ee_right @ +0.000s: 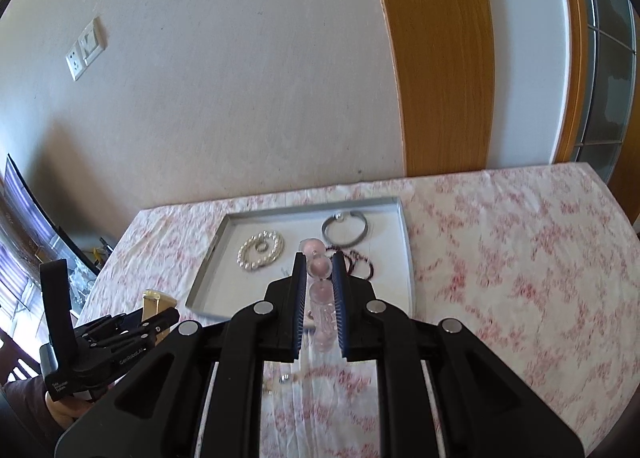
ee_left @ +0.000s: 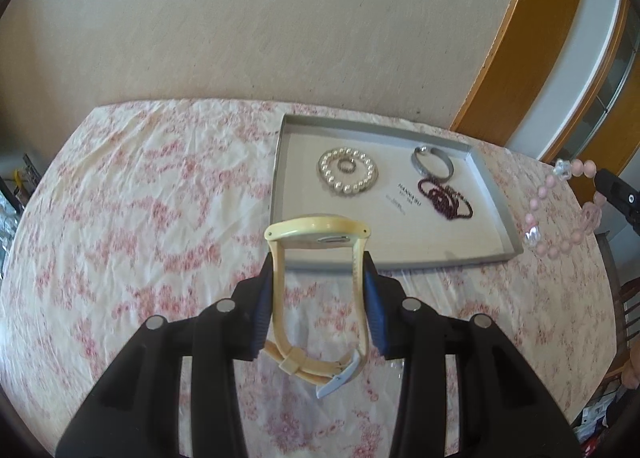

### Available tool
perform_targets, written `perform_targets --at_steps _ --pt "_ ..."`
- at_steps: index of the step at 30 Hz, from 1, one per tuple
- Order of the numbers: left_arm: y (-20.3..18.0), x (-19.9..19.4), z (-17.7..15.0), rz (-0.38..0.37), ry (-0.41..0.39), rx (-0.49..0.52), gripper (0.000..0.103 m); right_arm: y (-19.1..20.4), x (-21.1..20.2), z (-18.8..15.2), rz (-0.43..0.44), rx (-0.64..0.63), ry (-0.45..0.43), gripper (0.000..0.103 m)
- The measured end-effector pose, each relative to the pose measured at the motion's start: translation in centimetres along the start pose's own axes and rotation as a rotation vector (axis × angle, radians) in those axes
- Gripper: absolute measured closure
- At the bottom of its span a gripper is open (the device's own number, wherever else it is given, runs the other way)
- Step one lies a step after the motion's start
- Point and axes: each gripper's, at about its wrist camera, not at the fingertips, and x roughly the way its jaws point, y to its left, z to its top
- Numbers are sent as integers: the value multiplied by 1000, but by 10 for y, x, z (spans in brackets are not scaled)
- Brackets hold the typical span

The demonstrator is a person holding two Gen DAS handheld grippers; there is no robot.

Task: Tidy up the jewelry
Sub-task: 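Carry the watch and pink bracelet over the tray and open the right tool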

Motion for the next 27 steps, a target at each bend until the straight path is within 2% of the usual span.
perform_targets --at_steps 10,27 --pt "-14 11 35 -7 -16 30 63 12 31 21 7 -52 30 89" --pt "-20 36 60 9 -12 14 63 21 118 10 117 -62 228 89"
